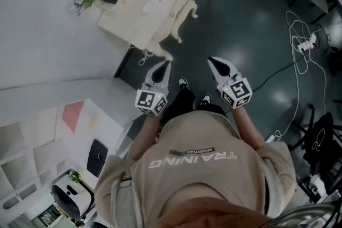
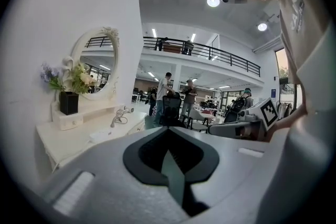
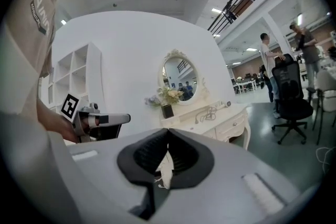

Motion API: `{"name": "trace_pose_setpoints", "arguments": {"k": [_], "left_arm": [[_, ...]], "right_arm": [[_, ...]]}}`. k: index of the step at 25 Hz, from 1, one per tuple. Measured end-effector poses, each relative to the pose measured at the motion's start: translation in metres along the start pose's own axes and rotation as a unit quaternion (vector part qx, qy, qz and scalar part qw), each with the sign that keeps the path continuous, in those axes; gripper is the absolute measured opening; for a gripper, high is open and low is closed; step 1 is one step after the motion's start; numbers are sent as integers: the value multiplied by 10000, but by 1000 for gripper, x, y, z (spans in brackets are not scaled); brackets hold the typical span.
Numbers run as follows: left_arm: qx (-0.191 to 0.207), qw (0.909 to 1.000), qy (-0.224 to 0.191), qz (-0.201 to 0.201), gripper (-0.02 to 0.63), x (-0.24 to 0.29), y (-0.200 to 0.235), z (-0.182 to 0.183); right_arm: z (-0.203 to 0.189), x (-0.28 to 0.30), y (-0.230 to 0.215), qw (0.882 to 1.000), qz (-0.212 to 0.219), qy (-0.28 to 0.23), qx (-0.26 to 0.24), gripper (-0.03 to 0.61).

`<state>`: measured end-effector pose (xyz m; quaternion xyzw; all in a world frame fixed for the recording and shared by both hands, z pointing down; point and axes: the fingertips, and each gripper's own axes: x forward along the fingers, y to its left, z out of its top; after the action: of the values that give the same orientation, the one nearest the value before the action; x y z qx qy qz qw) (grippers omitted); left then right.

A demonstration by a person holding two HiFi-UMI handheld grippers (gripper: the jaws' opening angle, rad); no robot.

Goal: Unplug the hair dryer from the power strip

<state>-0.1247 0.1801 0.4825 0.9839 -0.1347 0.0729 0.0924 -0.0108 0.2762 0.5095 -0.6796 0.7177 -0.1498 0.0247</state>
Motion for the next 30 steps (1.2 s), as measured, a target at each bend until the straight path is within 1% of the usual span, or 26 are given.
{"name": "trace_pose_setpoints", "arguments": {"k": [3, 5, 7, 10, 12, 17, 20, 24, 27, 30], "left_arm": [[94, 9998, -114, -100, 6, 23, 26, 6], [167, 9997, -104, -142, 6, 28, 43, 8], [225, 9995, -54, -225, 6, 35, 58, 14], [334, 9984, -46, -459, 6, 57, 85, 27], [375, 9975, -40, -601, 6, 71, 106, 30], [242, 9953, 33, -939, 6, 99, 144, 25], [176, 9939, 97, -1087, 6, 116, 158, 21], [35, 9943, 85, -1064, 6, 134, 172, 24], [-72, 9960, 29, -887, 6, 147, 186, 28], [-71, 9978, 40, -658, 6, 165, 195, 29]], "right_arm": [[5, 27, -12, 9999, -147, -7, -29, 3], [9, 40, -11, 9996, -281, 36, -7, 3], [21, 55, -9, 9993, -383, 42, -33, 3], [46, 88, -16, 9984, -481, -17, -287, 3], [56, 113, -23, 9976, -584, -70, -370, 3], [67, 162, -33, 9954, -898, -143, -302, 3], [66, 186, -35, 9955, -915, -74, -245, 3], [64, 204, -44, 9959, -850, 186, -262, 3], [66, 216, -60, 9963, -796, 251, -212, 3], [67, 228, -83, 9971, -665, 302, -212, 3]]}}
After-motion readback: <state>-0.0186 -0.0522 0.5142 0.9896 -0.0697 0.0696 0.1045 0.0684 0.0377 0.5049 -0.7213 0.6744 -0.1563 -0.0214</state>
